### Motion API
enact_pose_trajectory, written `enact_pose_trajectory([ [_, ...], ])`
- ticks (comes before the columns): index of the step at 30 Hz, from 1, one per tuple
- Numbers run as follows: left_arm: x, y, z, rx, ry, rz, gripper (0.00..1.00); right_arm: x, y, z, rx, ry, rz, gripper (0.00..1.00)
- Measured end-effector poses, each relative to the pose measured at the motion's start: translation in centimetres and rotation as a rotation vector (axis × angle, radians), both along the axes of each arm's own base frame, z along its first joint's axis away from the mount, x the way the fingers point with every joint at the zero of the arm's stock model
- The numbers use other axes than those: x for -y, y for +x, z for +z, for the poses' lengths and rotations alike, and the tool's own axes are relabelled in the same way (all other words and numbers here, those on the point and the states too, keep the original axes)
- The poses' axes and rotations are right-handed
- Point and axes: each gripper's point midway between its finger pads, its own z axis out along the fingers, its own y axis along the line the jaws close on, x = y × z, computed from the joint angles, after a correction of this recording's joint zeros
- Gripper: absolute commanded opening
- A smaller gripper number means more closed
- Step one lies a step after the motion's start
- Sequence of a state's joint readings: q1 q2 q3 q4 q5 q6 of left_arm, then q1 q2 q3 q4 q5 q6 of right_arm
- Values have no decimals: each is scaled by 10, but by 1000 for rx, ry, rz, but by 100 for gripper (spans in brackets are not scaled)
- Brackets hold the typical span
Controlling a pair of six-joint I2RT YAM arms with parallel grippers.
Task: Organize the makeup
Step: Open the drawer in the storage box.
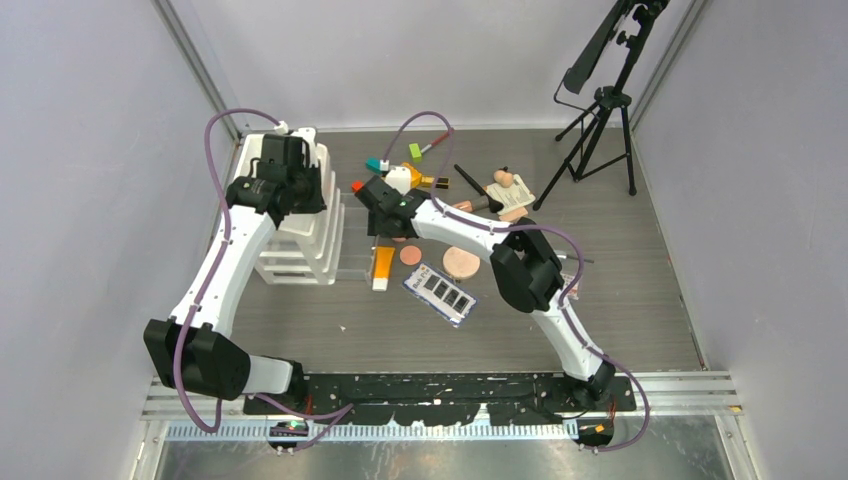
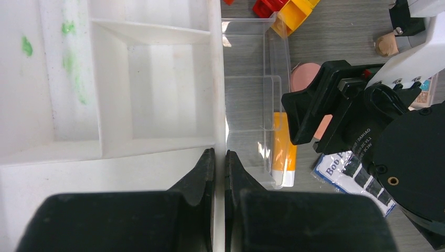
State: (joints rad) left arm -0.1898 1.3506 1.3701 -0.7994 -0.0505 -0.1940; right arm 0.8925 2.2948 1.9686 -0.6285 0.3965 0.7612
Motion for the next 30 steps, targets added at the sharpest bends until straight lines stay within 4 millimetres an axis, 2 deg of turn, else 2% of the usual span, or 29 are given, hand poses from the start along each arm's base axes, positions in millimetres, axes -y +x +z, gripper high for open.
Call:
enact_pose_trajectory([
  [11,0,0,0,0,0,-2,0,12,-2,1,-22,2,2,66],
  [23,-2,0,0,2,18,-6,0,-9,-14,-7,-77,126,84,73],
  [26,-3,0,0,2,19,-6,0,-9,-17,3,-67,156,96,73],
  [30,-3,0,0,2,20,-5,0,-7,-17,41,1,212,103,74],
])
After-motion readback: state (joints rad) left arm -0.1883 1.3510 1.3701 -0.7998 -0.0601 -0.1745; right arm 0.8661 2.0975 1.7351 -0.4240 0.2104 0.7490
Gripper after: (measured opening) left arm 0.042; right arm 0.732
